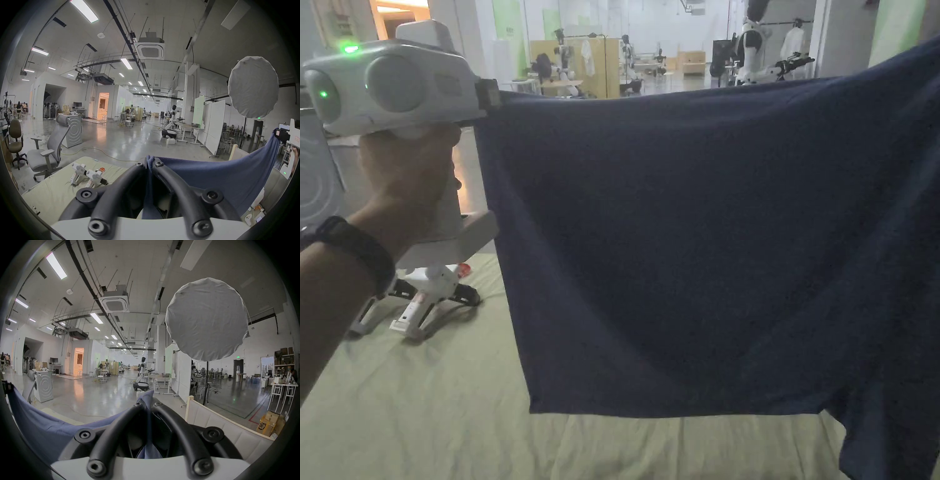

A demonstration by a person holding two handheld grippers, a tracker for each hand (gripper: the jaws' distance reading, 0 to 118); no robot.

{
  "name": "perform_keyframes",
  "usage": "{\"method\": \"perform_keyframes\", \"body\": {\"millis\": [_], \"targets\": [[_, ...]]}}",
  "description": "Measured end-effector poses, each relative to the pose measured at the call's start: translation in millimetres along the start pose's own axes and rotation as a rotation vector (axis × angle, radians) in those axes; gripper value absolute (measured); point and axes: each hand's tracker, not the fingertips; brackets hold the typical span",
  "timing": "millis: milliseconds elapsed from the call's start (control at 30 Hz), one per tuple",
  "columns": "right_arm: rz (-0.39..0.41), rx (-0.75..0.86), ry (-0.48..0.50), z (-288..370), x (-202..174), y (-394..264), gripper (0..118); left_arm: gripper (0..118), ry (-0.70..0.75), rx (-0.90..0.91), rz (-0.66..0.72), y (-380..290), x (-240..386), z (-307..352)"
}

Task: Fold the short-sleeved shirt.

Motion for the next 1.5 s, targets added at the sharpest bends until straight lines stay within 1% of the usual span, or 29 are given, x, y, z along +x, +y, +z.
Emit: {"method": "perform_keyframes", "body": {"millis": [67, 200, 367, 467, 500, 567, 600, 667, 700, 733, 767, 800, 833, 867, 900, 967, 1000, 1033, 1067, 1100, 1133, 1167, 1200, 1233, 1300, 1333, 1400, 1500], "targets": [[0.0, 0.011, -0.007, -10, -1, 8, 1, 1, -0.002, 0.011, -0.01, 7, 3, -9], [0.052, 0.023, -0.041, -27, -8, 22, 1, 1, 0.003, 0.029, -0.008, 17, 9, -32], [0.079, -0.004, -0.041, -39, -11, 8, 1, 1, -0.001, 0.018, 0.029, 3, 11, -54], [0.082, -0.052, -0.012, -41, -11, -28, 1, 1, -0.012, -0.035, 0.019, -33, 12, -61], [0.085, -0.09, 0.001, -41, -11, -47, 1, 1, -0.019, -0.072, 0.017, -50, 10, -64], [0.061, -0.141, 0.024, -38, -9, -82, 1, 1, -0.025, -0.122, 0.063, -83, 4, -67], [0.032, -0.165, 0.037, -34, -8, -102, 1, 1, -0.023, -0.149, 0.102, -105, 2, -65], [0.033, -0.239, 0.027, -27, -7, -133, 1, 1, -0.027, -0.206, 0.154, -140, -5, -63], [0.015, -0.236, 0.031, -19, -4, -150, 1, 1, -0.034, -0.223, 0.175, -160, -8, -58], [0.014, -0.238, 0.033, -10, -1, -161, 1, 1, -0.044, -0.244, 0.18, -176, -7, -48], [-0.014, -0.241, 0.032, 1, 3, -176, 1, 1, -0.049, -0.243, 0.203, -194, -9, -38], [-0.022, -0.258, 0.053, 13, 7, -187, 1, 1, -0.056, -0.274, 0.196, -210, -12, -28], [-0.036, -0.274, 0.072, 27, 12, -197, 1, 1, -0.057, -0.27, 0.22, -222, -15, -17], [-0.068, -0.268, 0.073, 44, 17, -210, 1, 1, -0.07, -0.274, 0.23, -237, -16, -1], [-0.047, -0.299, 0.085, 61, 22, -222, 1, 1, -0.072, -0.288, 0.234, -251, -19, 15], [-0.038, -0.314, 0.085, 104, 27, -248, 1, 1, -0.095, -0.313, 0.236, -276, -23, 48], [-0.034, -0.36, 0.109, 125, 33, -261, 1, 1, -0.113, -0.341, 0.241, -290, -31, 63], [-0.044, -0.364, 0.111, 144, 37, -273, 1, 1, -0.138, -0.362, 0.267, -302, -35, 80], [-0.024, -0.406, 0.125, 167, 38, -283, 0, 1, -0.157, -0.38, 0.279, -315, -39, 99], [-0.025, -0.435, 0.105, 193, 41, -298, 1, 1, -0.146, -0.405, 0.29, -328, -43, 120], [-0.039, -0.46, 0.118, 213, 45, -310, 1, 1, -0.136, -0.402, 0.286, -337, -45, 137], [-0.082, -0.475, 0.137, 238, 51, -323, 1, 1, -0.141, -0.418, 0.286, -348, -49, 156], [-0.106, -0.494, 0.124, 257, 57, -340, 1, 1, -0.14, -0.426, 0.279, -358, -53, 176], [-0.111, -0.524, 0.13, 274, 60, -349, 1, 1, -0.129, -0.431, 0.276, -367, -54, 191], [-0.12, -0.554, 0.107, 312, 67, -371, 1, 1, -0.125, -0.47, 0.283, -385, -62, 224], [-0.121, -0.587, 0.102, 328, 65, -374, 1, 1, -0.119, -0.471, 0.291, -393, -65, 239], [-0.164, -0.623, 0.086, 360, 72, -390, 1, 1, -0.11, -0.515, 0.299, -409, -69, 267], [-0.167, -0.699, 0.059, 390, 77, -411, 1, 1, -0.103, -0.568, 0.249, -433, -74, 293]]}}
